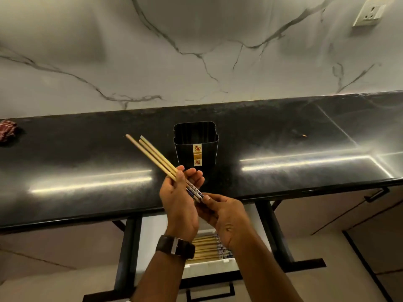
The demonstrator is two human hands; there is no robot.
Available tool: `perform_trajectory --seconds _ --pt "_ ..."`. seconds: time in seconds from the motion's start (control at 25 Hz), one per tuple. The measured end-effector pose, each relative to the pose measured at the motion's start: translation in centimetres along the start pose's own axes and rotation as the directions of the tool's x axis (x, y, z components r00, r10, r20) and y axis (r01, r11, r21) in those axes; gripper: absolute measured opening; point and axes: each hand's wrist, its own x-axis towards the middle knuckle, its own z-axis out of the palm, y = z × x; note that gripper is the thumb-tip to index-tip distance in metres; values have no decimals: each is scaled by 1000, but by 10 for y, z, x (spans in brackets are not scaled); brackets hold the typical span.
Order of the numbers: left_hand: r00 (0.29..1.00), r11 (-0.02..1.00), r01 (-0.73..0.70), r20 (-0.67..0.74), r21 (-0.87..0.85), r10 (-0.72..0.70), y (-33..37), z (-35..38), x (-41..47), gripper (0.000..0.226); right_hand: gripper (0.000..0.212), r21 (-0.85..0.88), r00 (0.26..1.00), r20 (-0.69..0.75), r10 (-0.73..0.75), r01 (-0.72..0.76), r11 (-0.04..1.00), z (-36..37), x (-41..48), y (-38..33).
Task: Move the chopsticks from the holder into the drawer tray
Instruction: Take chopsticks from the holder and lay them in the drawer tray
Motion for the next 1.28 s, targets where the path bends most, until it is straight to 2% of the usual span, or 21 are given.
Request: perform_trajectory --seconds 0.12,0.2,0.44,0.52,0.68,0.84,0.96,1.08,1.16,1.28 --pt "1000 996 -5 -10 91 6 -14 4 -8 20 17 -99 999 -35 -41 37 994 1 6 8" --pt "1000 996 14 -15 92 -13 -20 4 -7 19 22 -100 999 -29 -40 37 994 -2 10 11" --pt "990 999 52 -129 8 -51 -31 0 -4 13 28 228 996 48 79 -88 970 -13 9 14" --pt "982 999 39 -186 22 -34 -37 -3 -3 12 30 258 992 64 113 -126 958 -12 5 18" --pt "982 992 32 -190 126 -7 -50 -9 -11 19 31 47 986 -22 163 -162 986 -5 2 27" --pt "978 983 55 -206 173 -18 -55 -18 -13 17 26 -77 985 -79 150 -156 985 -11 3 37" --pt "985 956 124 -149 267 -87 -60 -24 -17 12 17 -62 988 -121 100 -108 992 -23 8 47" --pt "950 934 311 -71 176 -303 -48 -42 -11 15 16 48 988 -100 114 -109 993 -48 14 38" --pt "944 941 327 -70 87 -322 -34 -62 1 21 16 -10 977 -99 187 -189 982 -71 22 24" --pt "935 949 316 -173 10 -310 -28 -84 14 27 16 -67 950 -133 282 -292 954 -95 33 14"
